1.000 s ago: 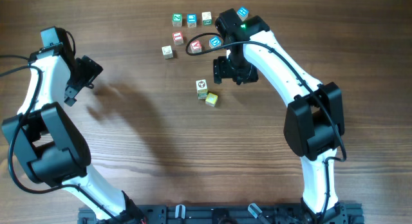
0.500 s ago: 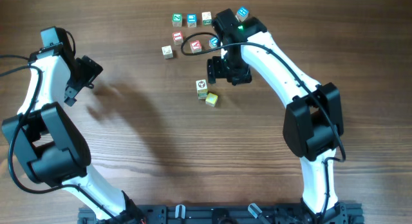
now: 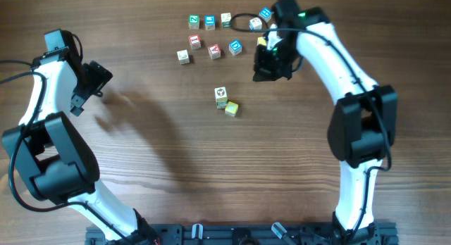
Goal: Form a tower
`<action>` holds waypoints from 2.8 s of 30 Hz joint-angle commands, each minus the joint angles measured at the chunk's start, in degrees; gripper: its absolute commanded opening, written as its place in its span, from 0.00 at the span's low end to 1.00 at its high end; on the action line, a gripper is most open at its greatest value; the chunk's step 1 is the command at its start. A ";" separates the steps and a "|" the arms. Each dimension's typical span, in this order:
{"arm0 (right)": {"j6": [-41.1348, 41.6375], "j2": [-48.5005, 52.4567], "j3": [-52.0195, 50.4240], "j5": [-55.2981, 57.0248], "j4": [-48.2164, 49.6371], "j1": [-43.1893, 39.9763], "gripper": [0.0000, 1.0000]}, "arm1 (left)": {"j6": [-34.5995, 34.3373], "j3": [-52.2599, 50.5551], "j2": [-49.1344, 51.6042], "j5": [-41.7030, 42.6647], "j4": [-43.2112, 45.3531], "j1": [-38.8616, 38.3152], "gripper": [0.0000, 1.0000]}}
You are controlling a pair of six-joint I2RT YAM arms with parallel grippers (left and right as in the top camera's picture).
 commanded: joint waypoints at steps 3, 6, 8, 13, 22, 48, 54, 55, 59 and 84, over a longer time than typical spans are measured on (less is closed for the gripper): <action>-9.42 1.01 -2.71 -8.02 -1.81 -1.84 0.04 | -0.20 0.59 -1.16 -0.55 0.00 0.20 1.00; -7.52 1.01 -8.66 -11.91 4.33 -1.84 0.04 | -0.20 0.59 -1.16 -0.55 0.00 0.20 1.00; -6.08 1.01 -12.61 -16.46 8.68 -1.84 0.04 | -0.20 0.59 -1.16 -0.55 0.00 0.20 1.00; -6.60 1.01 -16.22 -17.44 8.98 -1.70 0.04 | -0.20 0.59 -1.16 -0.55 0.00 0.20 1.00; -6.38 1.01 -17.88 -17.59 9.62 1.44 0.04 | -0.20 0.59 -1.16 -0.55 0.00 0.20 1.00; 1.53 1.01 -18.25 -11.04 14.86 4.70 0.04 | -0.20 0.59 -1.16 -0.55 0.00 0.20 1.00; 1.53 1.01 -18.25 -11.04 15.39 5.01 0.04 | -0.20 0.59 -1.16 -0.55 0.00 0.20 1.00; 1.53 1.01 -18.25 -11.04 15.34 5.01 0.04 | -0.20 0.59 -1.16 -0.55 0.00 0.20 1.00; 1.53 1.01 -18.25 -10.99 15.37 5.05 0.04 | -0.20 0.59 -1.16 -0.55 0.00 0.20 1.00; 6.03 1.01 -18.25 -2.40 16.26 6.75 0.04 | -0.20 0.59 -1.16 -0.55 0.00 0.20 1.00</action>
